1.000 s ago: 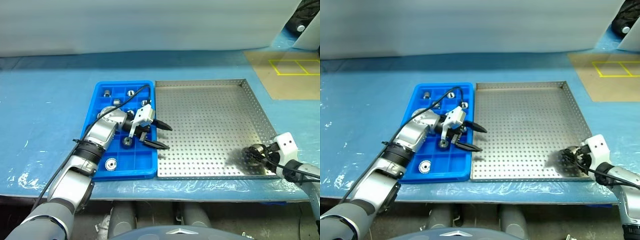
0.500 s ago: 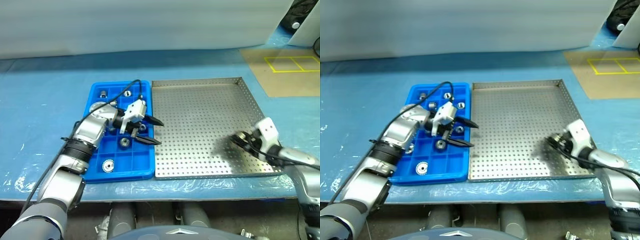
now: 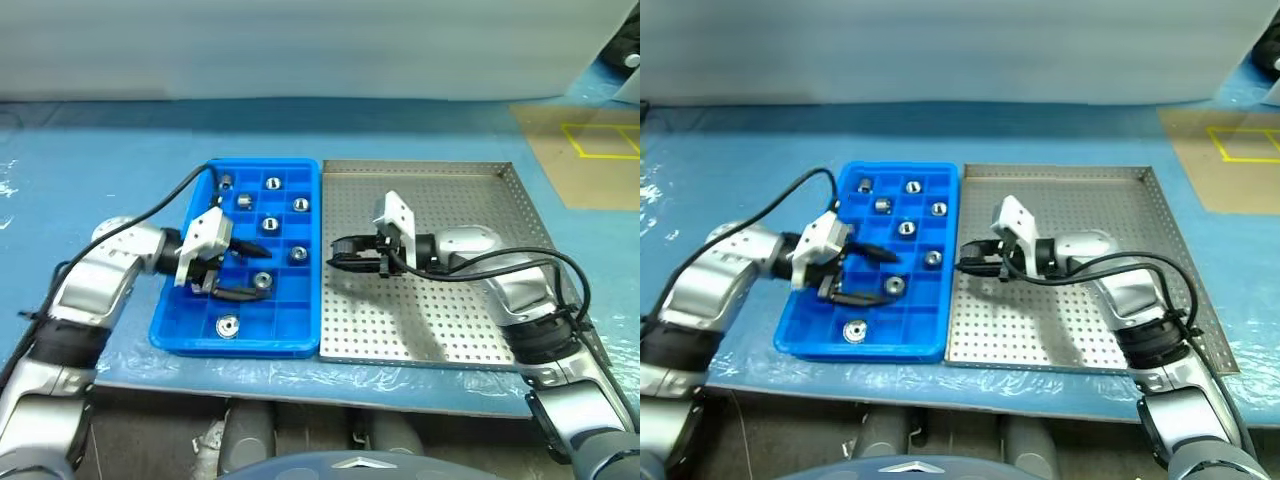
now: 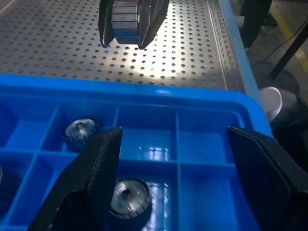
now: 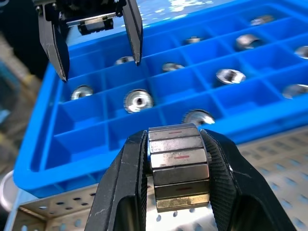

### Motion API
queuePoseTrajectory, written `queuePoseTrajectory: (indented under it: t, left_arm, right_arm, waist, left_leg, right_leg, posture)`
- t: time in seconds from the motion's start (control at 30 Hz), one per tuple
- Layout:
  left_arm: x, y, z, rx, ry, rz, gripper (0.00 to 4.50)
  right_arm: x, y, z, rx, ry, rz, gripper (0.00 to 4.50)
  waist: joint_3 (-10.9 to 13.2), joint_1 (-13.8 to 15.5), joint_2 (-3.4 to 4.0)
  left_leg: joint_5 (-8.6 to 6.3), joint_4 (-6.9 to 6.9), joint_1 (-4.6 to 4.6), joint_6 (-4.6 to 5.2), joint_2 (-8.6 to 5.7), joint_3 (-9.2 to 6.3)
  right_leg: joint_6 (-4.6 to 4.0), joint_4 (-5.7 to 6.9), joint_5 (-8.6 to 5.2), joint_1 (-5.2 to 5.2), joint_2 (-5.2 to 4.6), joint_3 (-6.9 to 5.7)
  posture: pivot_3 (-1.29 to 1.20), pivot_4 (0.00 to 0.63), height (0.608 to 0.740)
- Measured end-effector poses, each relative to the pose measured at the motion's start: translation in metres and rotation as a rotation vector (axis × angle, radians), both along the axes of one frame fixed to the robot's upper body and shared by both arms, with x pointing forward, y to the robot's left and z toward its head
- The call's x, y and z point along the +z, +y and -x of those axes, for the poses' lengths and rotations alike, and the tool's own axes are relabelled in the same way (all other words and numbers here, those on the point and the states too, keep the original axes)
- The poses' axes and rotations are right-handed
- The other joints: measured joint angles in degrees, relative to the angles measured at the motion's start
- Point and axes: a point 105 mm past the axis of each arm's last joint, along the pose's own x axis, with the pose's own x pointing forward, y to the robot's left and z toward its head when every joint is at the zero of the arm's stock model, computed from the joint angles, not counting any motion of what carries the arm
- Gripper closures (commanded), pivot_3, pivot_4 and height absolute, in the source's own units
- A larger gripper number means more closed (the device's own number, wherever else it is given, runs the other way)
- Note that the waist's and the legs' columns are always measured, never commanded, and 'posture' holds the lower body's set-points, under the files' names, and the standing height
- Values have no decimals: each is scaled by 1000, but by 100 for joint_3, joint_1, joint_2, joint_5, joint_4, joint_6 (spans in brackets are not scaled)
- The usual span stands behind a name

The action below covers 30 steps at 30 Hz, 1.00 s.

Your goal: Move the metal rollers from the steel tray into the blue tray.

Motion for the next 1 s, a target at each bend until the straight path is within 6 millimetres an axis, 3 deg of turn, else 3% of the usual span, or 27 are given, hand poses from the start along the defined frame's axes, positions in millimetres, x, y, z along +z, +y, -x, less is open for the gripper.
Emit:
queuePoseTrajectory:
  t: [0.3,0.6,0.8,1.0]
  left_arm:
    - [-2,12,43,118,52,-11,813]
    - [0,14,50,192,42,3,813]
    - [4,12,48,192,24,9,813]
    - [7,6,41,156,18,12,813]
  right_arm:
    - [-11,31,31,352,112,18,3251]
    - [-20,38,37,448,184,22,3251]
    - [-25,42,30,406,176,16,1253]
    - [-23,37,23,346,176,16,1253]
  waist:
    - [2,329,-3]
    - [1,506,-4]
    - [1,506,-4]
    - [1,484,-4]
  left_leg:
    - [7,2,11,-14,0,-22]
    - [11,1,9,-21,1,-34]
    - [13,1,8,-24,0,-36]
    - [22,2,10,-38,0,-37]
  right_leg:
    - [0,14,-1,7,-4,-1]
    - [1,15,-1,5,-3,-2]
    - [1,17,-1,4,-2,-3]
    - [1,22,0,4,-1,-2]
  posture:
    - [272,150,740]
    - [307,150,740]
    - [265,150,740]
    - [195,150,740]
